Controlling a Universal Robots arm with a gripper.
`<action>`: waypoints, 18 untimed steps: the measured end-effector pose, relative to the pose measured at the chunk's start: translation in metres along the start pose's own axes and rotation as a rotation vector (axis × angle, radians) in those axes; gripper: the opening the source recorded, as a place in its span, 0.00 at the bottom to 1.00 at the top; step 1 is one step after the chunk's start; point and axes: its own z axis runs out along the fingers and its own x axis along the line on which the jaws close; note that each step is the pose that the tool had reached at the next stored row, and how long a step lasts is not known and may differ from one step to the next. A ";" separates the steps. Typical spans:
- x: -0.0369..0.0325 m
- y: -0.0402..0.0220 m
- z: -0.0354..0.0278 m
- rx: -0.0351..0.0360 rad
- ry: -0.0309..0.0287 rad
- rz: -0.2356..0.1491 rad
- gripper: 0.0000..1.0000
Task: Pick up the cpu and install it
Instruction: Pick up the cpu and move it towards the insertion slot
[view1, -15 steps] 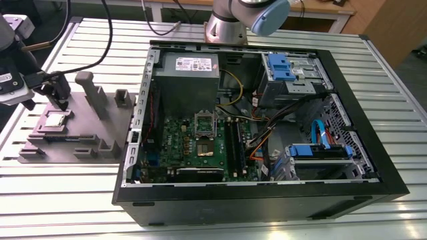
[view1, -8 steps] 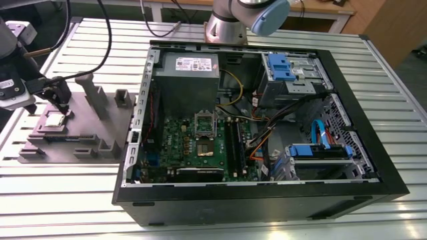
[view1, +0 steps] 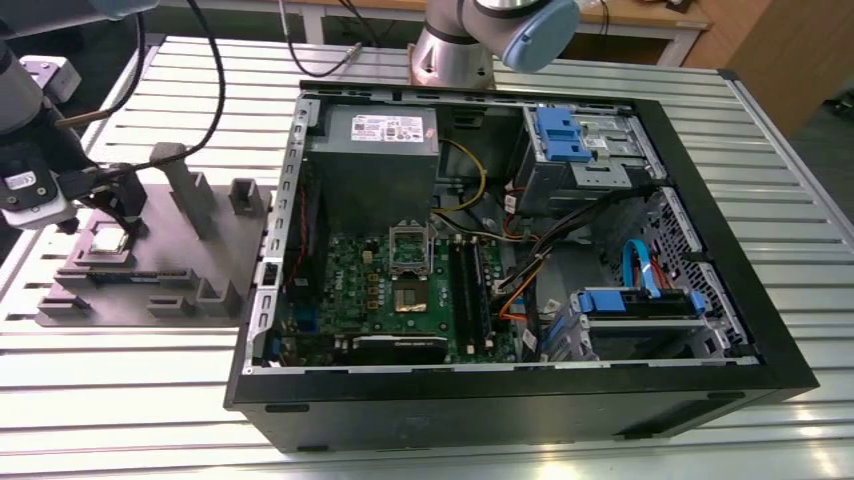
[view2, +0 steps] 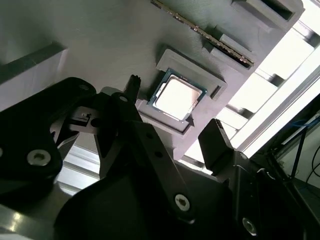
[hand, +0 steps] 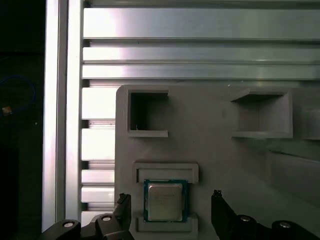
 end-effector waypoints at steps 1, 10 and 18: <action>0.0008 0.0000 0.0018 0.0000 0.0000 0.000 0.74; 0.0037 0.0014 0.0181 0.0000 -0.0004 0.008 0.74; 0.0050 0.0010 0.0217 0.0001 -0.0008 0.019 0.74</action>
